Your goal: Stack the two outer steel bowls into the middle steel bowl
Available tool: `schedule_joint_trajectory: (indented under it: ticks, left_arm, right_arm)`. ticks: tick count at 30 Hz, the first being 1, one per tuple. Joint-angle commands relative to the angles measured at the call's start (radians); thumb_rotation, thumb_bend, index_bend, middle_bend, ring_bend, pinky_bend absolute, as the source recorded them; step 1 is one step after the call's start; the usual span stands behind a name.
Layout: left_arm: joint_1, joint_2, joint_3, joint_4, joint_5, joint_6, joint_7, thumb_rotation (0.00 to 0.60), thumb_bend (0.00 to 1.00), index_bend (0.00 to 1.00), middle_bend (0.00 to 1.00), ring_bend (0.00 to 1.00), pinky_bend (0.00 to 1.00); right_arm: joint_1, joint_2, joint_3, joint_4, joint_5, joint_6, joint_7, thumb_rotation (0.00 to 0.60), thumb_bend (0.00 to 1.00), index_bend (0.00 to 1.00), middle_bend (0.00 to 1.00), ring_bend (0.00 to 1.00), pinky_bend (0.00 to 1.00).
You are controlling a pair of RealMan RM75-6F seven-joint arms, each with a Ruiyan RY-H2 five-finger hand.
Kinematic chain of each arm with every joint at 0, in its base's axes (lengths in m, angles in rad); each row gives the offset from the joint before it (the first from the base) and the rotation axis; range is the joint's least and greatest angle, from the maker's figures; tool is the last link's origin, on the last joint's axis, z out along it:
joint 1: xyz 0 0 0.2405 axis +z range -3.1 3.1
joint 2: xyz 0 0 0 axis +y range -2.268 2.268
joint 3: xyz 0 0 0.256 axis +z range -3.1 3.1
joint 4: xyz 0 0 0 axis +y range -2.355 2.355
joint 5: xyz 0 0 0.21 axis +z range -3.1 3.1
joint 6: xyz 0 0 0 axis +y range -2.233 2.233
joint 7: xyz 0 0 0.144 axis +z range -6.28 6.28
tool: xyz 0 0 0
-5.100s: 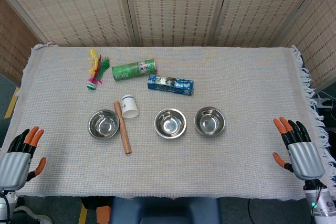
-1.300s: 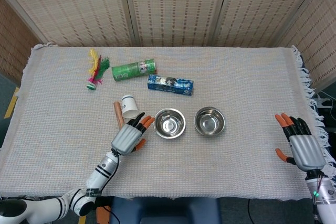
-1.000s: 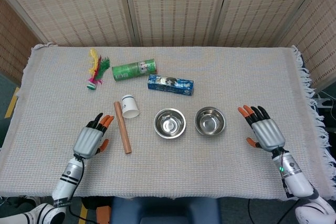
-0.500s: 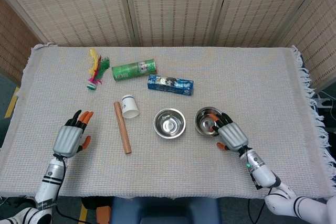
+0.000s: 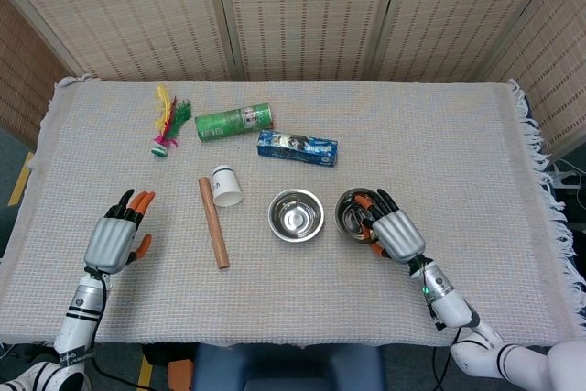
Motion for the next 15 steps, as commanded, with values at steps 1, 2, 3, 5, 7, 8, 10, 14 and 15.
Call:
schedule_joint_trajectory:
  ticks: [1, 2, 3, 5, 7, 8, 10, 14, 15]
  left_arm:
    - [0.006, 0.005, -0.009, 0.000, -0.006, 0.007, -0.005, 0.600, 0.41, 0.00, 0.08, 0.00, 0.25]
    - [0.007, 0.006, -0.012, 0.002, -0.008, 0.009, -0.006, 0.600, 0.42, 0.00, 0.08, 0.00, 0.25]
    - [0.008, 0.007, -0.017, 0.003, -0.012, 0.009, -0.008, 0.600, 0.42, 0.00, 0.08, 0.00, 0.25]
    - [0.012, 0.011, -0.020, 0.004, -0.017, 0.009, -0.011, 0.600, 0.42, 0.00, 0.08, 0.00, 0.25]
    - [0.016, 0.017, -0.022, 0.003, -0.017, 0.013, -0.013, 0.600, 0.42, 0.00, 0.08, 0.00, 0.25]
    - [0.017, 0.019, -0.023, 0.002, -0.017, 0.015, -0.012, 0.600, 0.42, 0.00, 0.08, 0.00, 0.25]
    - [0.021, 0.024, -0.026, -0.001, -0.017, 0.020, -0.014, 0.600, 0.42, 0.00, 0.08, 0.00, 0.25]
    - [0.034, 0.041, -0.034, -0.015, -0.028, 0.030, -0.021, 0.600, 0.42, 0.00, 0.08, 0.00, 0.24]
    - [0.037, 0.045, -0.036, -0.017, -0.030, 0.031, -0.021, 0.600, 0.42, 0.00, 0.08, 0.00, 0.24]
  right_arm:
    - [0.014, 0.015, -0.001, -0.045, -0.029, 0.027, 0.003, 0.600, 0.46, 0.72, 0.11, 0.00, 0.00]
    - [0.021, 0.020, 0.002, -0.060, -0.033, 0.026, 0.000, 0.600, 0.46, 0.72, 0.11, 0.00, 0.00]
    - [0.031, 0.024, 0.006, -0.075, -0.035, 0.022, -0.003, 0.600, 0.46, 0.71, 0.11, 0.00, 0.00]
    - [0.057, 0.029, 0.018, -0.108, -0.035, 0.001, -0.012, 0.600, 0.46, 0.71, 0.11, 0.00, 0.00]
    - [0.085, 0.026, 0.034, -0.129, -0.028, -0.027, -0.019, 0.600, 0.46, 0.71, 0.11, 0.00, 0.00]
    - [0.099, 0.021, 0.041, -0.132, -0.025, -0.039, -0.022, 0.600, 0.46, 0.71, 0.11, 0.00, 0.00]
    - [0.124, 0.005, 0.054, -0.128, -0.018, -0.064, -0.027, 0.600, 0.46, 0.71, 0.11, 0.00, 0.00]
    - [0.176, -0.049, 0.074, -0.086, 0.002, -0.120, -0.025, 0.600, 0.46, 0.70, 0.11, 0.00, 0.00]
    - [0.186, -0.063, 0.077, -0.071, 0.008, -0.131, -0.022, 0.600, 0.46, 0.70, 0.11, 0.00, 0.00]
